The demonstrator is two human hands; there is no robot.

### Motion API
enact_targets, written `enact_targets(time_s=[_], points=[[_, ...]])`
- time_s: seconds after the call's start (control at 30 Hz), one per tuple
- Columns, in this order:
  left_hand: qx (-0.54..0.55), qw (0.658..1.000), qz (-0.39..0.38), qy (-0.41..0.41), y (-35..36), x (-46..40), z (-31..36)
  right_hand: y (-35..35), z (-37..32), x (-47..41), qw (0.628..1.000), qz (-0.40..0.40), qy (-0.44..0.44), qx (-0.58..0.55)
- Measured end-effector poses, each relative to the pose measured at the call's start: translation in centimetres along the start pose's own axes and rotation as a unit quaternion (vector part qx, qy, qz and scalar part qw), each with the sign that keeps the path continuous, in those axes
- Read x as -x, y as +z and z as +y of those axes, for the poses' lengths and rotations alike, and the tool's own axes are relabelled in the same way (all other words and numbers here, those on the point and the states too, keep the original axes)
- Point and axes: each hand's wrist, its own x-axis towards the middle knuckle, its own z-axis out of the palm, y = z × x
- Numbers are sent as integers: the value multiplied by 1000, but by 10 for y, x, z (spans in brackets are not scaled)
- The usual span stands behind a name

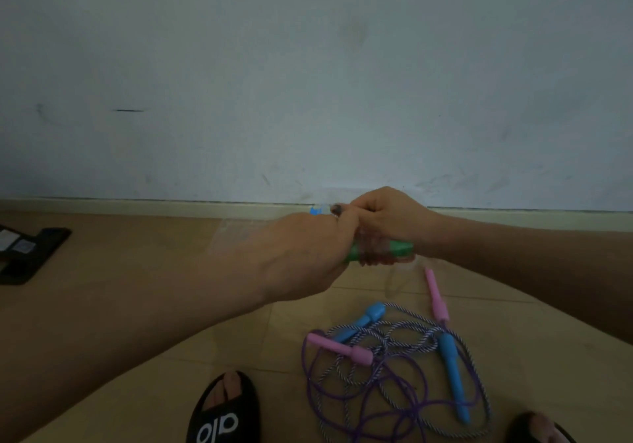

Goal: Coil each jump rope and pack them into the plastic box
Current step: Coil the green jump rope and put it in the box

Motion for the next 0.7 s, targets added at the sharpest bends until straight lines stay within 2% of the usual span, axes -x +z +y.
enact_targets(time_s=[0.13,0.23,0.27,0.33,0.43,0.53,0.63,0.7], points=[[103,993,24,-54,-5,0,2,17,8,13,996,-18,76,-46],[108,988,20,-109,8,-4,-4,36,6,30,984,6,104,-144],[109,986,14,-127,14,-6,-10,41,4,36,984,5,108,-140],[92,983,-2,-159,25,-8,-26,49,1,51,991,-32,110,-64],[26,981,-30,-189,41,1,-51,55,-16,70,993,-94,52,55],[-29,986,-57,-152,59,15,-51,45,-38,64,997,-56,-14,53],[2,991,-113,-77,61,14,-37,31,-45,49,996,-5,-64,68],[10,991,-124,-51,50,9,-29,23,-44,40,995,15,-74,72]])
